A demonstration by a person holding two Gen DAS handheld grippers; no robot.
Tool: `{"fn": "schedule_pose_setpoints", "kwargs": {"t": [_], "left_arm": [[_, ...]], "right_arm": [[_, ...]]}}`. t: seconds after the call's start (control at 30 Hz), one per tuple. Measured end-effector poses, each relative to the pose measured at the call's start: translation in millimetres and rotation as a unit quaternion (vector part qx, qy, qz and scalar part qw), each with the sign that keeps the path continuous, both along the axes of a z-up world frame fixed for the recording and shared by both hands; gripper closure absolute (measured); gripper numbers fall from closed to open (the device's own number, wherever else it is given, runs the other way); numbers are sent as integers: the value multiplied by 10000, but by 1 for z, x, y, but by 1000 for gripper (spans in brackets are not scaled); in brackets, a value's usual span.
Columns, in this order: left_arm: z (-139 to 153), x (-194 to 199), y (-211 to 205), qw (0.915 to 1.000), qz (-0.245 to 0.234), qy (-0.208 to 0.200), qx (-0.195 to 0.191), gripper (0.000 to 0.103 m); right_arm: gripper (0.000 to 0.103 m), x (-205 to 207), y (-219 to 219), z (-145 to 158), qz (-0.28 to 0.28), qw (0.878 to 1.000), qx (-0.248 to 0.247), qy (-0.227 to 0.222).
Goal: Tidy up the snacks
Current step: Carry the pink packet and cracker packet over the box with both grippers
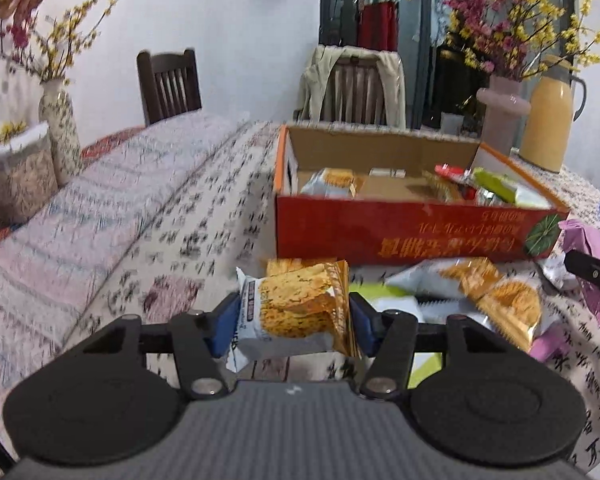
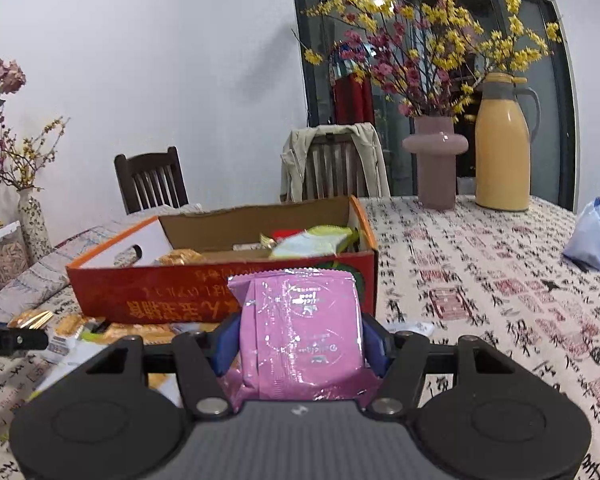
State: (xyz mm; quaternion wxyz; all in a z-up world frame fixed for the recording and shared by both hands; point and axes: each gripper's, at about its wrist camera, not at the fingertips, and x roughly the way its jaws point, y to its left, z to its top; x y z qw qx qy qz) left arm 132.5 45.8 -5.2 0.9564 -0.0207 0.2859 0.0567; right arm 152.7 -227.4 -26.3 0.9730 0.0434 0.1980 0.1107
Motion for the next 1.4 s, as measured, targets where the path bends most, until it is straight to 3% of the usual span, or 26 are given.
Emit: {"fn": "schedule_pose_setpoints", "kwargs": {"t": [0.43, 0.7, 1.03, 1.17, 1.4], "left_arm": [[64, 30, -29, 9945, -302, -990, 140, 44], [81, 69, -36, 9936, -233, -1102, 116, 44], [75, 121, -28, 9938, 80, -1107, -115, 44], [59, 132, -23, 9942, 193, -1045, -133, 44], [47, 136, -19, 9955, 141, -920, -171, 44]], "right_arm": [[42, 21, 26, 51, 132, 9978, -173, -630], [42, 58, 43, 77, 190, 9961, -216, -830], [42, 111, 59, 70, 149, 9975, -119, -685], [42, 122, 55, 54, 218, 9987, 74, -452], [42, 128, 56, 43, 131, 9997, -2, -226]]}}
